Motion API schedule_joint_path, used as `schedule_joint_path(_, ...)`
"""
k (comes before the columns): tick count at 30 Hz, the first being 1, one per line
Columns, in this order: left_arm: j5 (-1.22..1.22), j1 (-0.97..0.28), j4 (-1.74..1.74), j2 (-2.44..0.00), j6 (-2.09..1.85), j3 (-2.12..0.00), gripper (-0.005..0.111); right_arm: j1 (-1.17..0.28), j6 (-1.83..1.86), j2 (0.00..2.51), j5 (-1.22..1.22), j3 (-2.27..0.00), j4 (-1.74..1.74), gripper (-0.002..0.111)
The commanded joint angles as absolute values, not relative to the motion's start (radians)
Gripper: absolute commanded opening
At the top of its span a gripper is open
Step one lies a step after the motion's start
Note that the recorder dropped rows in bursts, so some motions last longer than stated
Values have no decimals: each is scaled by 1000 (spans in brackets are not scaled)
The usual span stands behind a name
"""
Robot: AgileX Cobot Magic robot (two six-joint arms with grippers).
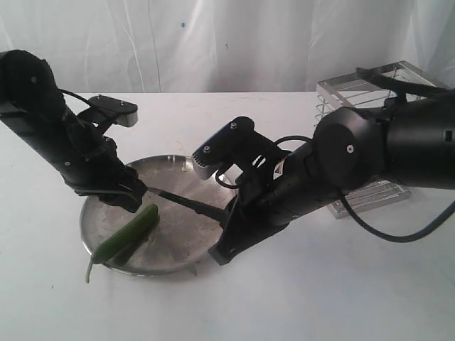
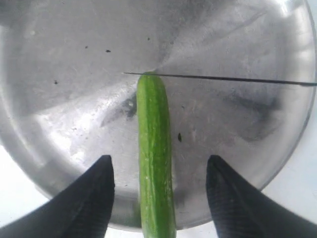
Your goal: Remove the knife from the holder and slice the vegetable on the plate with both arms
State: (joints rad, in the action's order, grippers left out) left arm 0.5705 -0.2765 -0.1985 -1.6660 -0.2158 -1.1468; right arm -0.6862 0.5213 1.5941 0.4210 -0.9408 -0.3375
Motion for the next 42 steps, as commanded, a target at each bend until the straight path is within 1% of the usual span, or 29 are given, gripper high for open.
schedule_joint_path(1, 588, -281, -159, -1616, -180, -1141, 59, -688, 529, 1617, 403, -946, -341, 0)
schedule_joint_path(12, 548, -281, -155, -1607, -173, -1141, 59, -715, 529, 1655, 360, -946, -346, 0)
schedule_joint_path(34, 541, -281, -155, -1607, -171, -1141, 59, -717, 529, 1687, 313, -946, -366, 0)
schedule_joint_path(42, 541, -281, -155, -1607, -171, -1141, 59, -747, 529, 1689, 305, -946, -367, 0)
